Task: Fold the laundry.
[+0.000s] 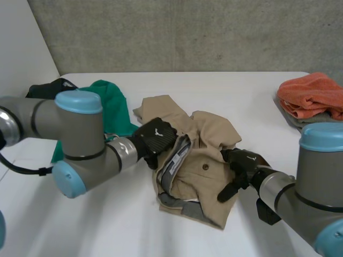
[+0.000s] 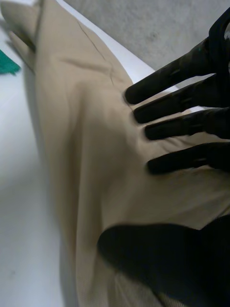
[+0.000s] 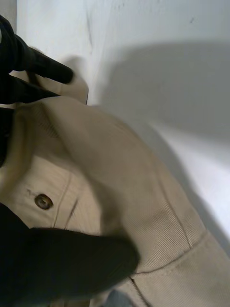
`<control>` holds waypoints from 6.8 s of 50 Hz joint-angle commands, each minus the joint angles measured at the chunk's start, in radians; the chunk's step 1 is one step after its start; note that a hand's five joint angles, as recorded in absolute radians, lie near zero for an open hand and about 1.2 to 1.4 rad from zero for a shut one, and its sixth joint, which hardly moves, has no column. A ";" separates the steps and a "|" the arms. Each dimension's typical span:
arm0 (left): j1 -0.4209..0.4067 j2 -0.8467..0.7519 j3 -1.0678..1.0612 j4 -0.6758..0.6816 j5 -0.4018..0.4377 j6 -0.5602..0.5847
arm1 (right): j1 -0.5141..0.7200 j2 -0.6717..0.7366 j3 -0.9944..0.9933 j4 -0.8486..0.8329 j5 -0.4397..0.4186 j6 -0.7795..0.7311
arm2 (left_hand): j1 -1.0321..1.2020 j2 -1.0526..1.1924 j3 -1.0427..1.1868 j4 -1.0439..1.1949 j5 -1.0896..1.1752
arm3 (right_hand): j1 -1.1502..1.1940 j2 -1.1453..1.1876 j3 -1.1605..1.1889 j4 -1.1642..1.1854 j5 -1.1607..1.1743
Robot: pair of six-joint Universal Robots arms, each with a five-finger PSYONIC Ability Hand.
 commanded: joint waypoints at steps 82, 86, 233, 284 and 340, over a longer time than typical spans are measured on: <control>0.106 0.363 -0.254 0.336 -0.383 -0.397 | -0.037 0.580 -1.154 0.119 0.138 -0.295 | -0.307 -0.278 -0.277 -0.262 -0.263 | 0.873 0.887 0.895 0.896 0.895; 0.126 0.306 -0.165 0.357 -0.385 -0.401 | -0.035 0.355 -0.931 0.004 0.056 -0.324 | -0.357 -0.328 -0.327 -0.312 -0.313 | 0.873 0.887 0.895 0.896 0.895; -0.252 0.506 -0.563 0.190 -0.788 -0.464 | -0.234 0.357 -0.452 -0.004 -0.430 -0.973 | -0.245 -0.217 -0.216 -0.201 -0.201 | 0.061 0.074 0.082 0.083 0.082; -0.285 0.429 -0.563 0.104 -0.678 -0.550 | -0.211 0.384 -0.466 -0.087 -0.413 -0.948 | 0.832 0.860 0.861 0.876 0.876 | 0.873 0.887 0.895 0.896 0.895; -0.075 0.124 0.044 0.202 -0.661 -0.098 | -0.234 0.154 -0.509 0.176 -0.068 -0.890 | 0.832 0.860 0.861 0.876 0.876 | 0.873 0.887 0.895 0.896 0.895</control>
